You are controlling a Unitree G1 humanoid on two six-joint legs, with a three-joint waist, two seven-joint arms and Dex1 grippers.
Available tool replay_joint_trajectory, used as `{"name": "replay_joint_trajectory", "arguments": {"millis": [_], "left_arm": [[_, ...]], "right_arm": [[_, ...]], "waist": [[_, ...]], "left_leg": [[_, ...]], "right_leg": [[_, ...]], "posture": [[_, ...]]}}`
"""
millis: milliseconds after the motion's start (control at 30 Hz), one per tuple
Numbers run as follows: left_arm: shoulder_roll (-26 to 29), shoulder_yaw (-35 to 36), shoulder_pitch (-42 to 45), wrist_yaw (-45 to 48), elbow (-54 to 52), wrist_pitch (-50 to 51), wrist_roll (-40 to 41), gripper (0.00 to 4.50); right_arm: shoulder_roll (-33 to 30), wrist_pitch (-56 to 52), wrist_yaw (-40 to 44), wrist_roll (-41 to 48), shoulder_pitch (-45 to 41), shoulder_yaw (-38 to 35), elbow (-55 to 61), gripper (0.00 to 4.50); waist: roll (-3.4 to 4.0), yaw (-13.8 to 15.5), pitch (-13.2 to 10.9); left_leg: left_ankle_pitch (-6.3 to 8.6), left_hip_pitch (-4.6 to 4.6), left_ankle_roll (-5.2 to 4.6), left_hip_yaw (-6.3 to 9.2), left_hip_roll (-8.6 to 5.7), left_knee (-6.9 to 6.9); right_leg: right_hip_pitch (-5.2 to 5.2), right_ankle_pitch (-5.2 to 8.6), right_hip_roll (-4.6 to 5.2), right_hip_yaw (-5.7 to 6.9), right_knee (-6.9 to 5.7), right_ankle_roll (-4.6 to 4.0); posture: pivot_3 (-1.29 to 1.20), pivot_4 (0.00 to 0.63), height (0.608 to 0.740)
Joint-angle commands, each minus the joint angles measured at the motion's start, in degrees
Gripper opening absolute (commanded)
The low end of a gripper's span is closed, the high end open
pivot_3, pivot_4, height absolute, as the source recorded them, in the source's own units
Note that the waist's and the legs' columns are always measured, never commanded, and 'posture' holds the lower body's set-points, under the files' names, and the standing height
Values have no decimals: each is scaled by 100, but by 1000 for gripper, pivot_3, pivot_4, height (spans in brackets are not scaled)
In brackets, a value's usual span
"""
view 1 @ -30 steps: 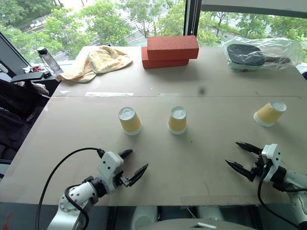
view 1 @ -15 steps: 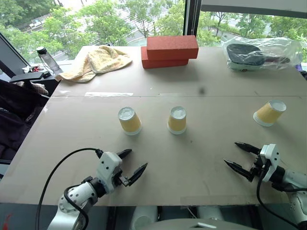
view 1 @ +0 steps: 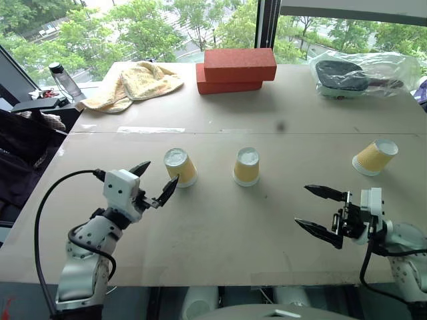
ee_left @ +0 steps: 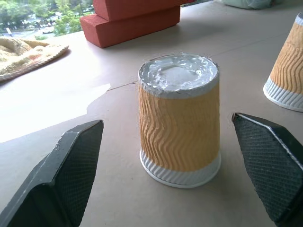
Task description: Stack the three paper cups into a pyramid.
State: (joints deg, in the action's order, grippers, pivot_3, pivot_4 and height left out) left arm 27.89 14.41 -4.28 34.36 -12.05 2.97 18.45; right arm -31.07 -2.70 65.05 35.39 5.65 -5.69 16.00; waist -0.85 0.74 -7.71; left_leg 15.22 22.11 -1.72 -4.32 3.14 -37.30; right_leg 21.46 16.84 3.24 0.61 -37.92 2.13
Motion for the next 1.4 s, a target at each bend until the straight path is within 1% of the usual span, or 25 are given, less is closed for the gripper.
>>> {"name": "replay_joint_trajectory", "arguments": {"millis": [33,200,400,433,467,533,567,600,633,700,800,933,1067,1200,1267,1300,1333,1400], "left_arm": [[117,-155,352,235,256,-150,-49,4500],[211,-304,712,510,636,-172,-66,4500],[236,-343,958,694,872,-227,-7,4500],[228,-342,971,711,862,-221,8,3954],[226,-339,977,729,848,-222,14,3641],[231,-349,974,783,798,-205,37,2742],[236,-362,967,815,760,-184,49,2392],[254,-382,938,857,702,-160,56,2086],[282,-426,899,934,617,-100,73,2060],[340,-523,808,1114,438,17,132,2059],[562,-920,568,1754,-146,314,416,2059],[609,-1395,648,2171,-538,648,687,2059],[391,-2173,1085,2547,-244,395,312,2059],[227,-2548,1382,2755,192,-20,0,2059],[126,-2656,1497,2834,356,-120,-22,2059],[88,-2676,1534,2857,408,-152,-12,3083],[71,-2691,1567,2913,457,-177,9,3448],[72,-2693,1613,2987,544,-274,-9,4342]], "right_arm": [[32,-252,-215,301,-214,-26,455,4445],[50,-408,-386,405,-261,-42,653,4445],[62,-381,-439,419,-154,-88,724,4445],[68,-365,-431,427,-125,-105,718,4500],[71,-348,-421,430,-96,-120,713,4500],[73,-297,-375,422,-43,-143,673,4500],[72,-278,-358,422,-32,-152,651,4500],[74,-261,-351,420,-15,-156,645,4500],[73,-245,-342,419,-8,-161,635,4500],[74,-223,-342,422,-1,-166,624,4500],[99,-185,-354,403,13,-171,582,4500],[141,-163,-405,336,13,-130,553,4500],[172,-164,-515,264,106,-116,602,4500],[179,-106,-592,166,173,-141,589,4500],[193,-82,-639,126,180,-138,584,4500],[200,-73,-660,106,185,-135,584,4500],[207,-68,-686,81,185,-125,584,4500],[222,-64,-775,4,182,-106,586,4500]], "waist": [[-3,6,-1],[-5,3,-3],[-6,-7,-3],[-6,-6,-3],[-6,-4,-3],[-6,-3,-3],[-6,-3,-3],[-6,-4,-3],[-6,-4,-3],[-6,-6,-3],[-5,-6,-4],[-5,3,-5],[-4,13,-5],[-4,5,-6],[-3,0,-5],[-3,4,-5],[-3,3,-5],[-4,-4,-5]], "left_leg": [[0,5,0,4,0,0],[-1,33,1,14,2,-2],[-1,34,1,17,4,-6],[-1,33,1,16,3,-6],[-1,34,1,16,3,-6],[-1,34,1,17,3,-6],[-1,34,1,17,3,-7],[-1,34,1,17,3,-7],[-1,34,1,17,3,-7],[-1,34,1,17,3,-7],[-1,35,1,17,4,-8],[-1,35,2,19,3,-11],[-1,33,1,20,2,-13],[-1,35,1,15,-4,-18],[-1,33,1,14,-3,-19],[-1,31,1,14,-3,-19],[-1,31,1,15,-2,-19],[-1,31,1,15,-1,-19]], "right_leg": [[1,0,0,0,1,0],[20,0,-2,6,6,1],[19,0,-6,8,5,2],[18,0,-5,9,5,2],[18,0,-5,9,5,2],[18,0,-5,8,5,2],[18,0,-5,9,5,2],[18,0,-6,9,4,2],[18,0,-6,9,4,2],[18,0,-7,9,4,2],[18,0,-7,8,4,2],[16,0,-6,8,3,2],[16,0,-14,7,-2,2],[17,0,-20,8,0,3],[17,0,-23,8,-1,3],[16,0,-24,8,-2,2],[16,0,-25,9,-3,3],[17,0,-26,8,-3,3]], "posture": [[0,150,730],[0,150,730],[0,150,730],[0,150,730],[0,150,730],[0,150,730],[0,150,730],[0,150,730],[0,150,730],[0,150,730],[0,150,730],[0,150,730],[0,150,730],[0,150,730],[0,150,730],[0,150,730],[0,150,730],[0,150,730]]}}
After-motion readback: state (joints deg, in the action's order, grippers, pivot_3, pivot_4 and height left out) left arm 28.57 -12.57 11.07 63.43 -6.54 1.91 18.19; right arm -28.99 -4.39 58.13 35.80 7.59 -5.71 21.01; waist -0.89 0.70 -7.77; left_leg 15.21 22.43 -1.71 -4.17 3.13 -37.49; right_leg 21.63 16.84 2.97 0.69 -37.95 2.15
